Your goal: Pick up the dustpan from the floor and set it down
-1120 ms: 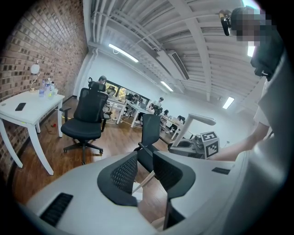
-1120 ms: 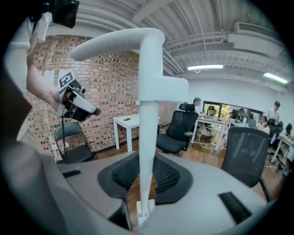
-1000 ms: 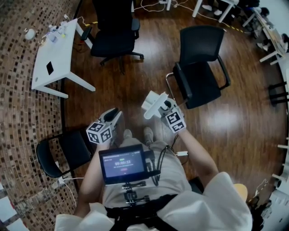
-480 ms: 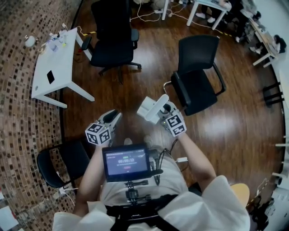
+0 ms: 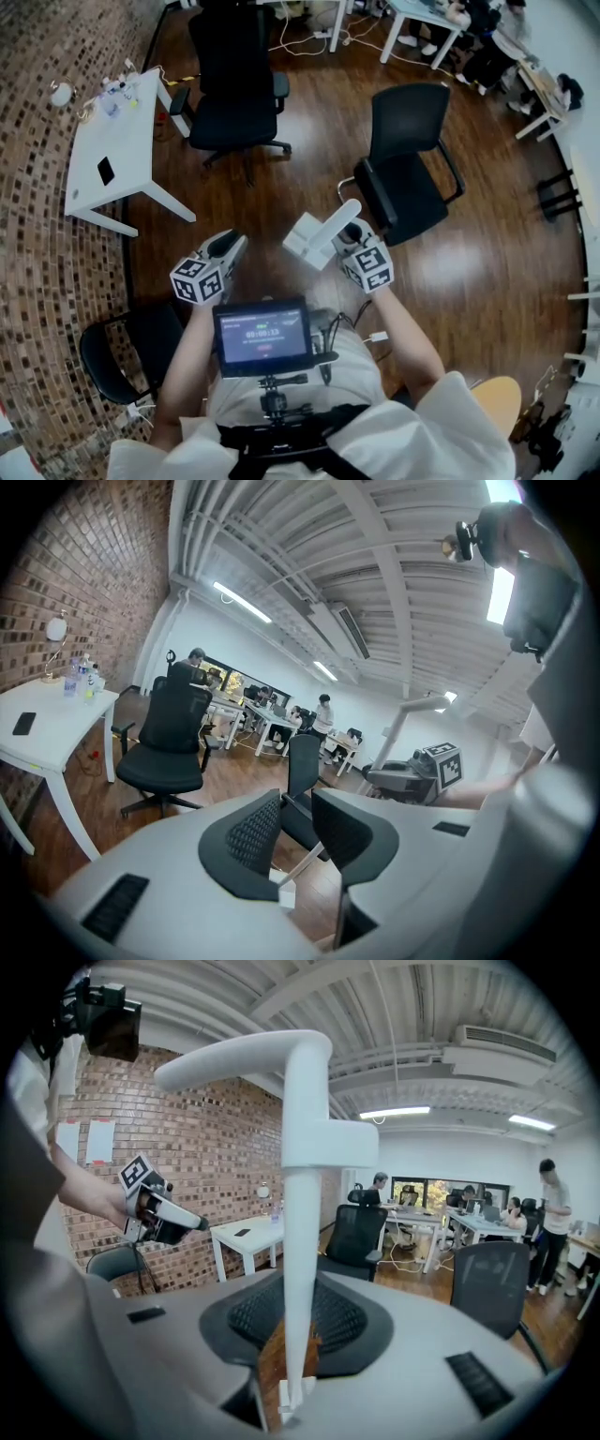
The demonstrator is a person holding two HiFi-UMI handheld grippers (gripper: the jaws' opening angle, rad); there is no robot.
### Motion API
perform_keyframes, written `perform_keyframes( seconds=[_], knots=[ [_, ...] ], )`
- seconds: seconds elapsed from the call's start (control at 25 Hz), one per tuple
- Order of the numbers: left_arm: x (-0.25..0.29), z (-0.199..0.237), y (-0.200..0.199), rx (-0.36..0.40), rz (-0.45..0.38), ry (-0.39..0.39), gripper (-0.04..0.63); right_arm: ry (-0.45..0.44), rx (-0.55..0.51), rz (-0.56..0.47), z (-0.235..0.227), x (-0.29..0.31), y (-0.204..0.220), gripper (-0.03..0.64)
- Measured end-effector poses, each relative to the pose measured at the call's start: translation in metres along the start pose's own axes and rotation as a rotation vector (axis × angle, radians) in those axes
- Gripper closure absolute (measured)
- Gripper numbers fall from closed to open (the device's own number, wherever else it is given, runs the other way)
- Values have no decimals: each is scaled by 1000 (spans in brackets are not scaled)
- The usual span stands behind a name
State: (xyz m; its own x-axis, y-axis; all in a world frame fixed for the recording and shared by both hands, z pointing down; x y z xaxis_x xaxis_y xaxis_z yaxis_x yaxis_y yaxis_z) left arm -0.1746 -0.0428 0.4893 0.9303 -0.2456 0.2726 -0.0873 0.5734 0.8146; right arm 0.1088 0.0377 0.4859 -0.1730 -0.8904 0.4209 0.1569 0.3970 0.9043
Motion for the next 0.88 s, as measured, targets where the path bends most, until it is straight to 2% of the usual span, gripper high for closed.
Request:
perform_keyframes(
  seconds=[0.48, 0.88],
  knots=[
    [-14, 28, -15, -18, -22, 14, 497, 44, 50, -9, 15, 1, -39, 515],
    [-18, 56, -31, -29, -51, -3, 497, 58, 71, -46, 9, 7, -84, 515]
  ],
)
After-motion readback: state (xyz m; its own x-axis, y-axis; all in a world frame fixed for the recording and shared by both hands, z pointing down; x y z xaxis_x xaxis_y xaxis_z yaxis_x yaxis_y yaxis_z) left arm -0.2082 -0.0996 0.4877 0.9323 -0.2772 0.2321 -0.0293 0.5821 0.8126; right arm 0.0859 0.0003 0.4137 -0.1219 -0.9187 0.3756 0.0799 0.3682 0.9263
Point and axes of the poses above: the fingertips, and each gripper's own axes: x forward along the fingers, z to its left, y out of its underside, the point moved 6 cm from there along -x, backward along the fingers, and after that the axes turned 10 degrees about y, right-handed, at the moved point
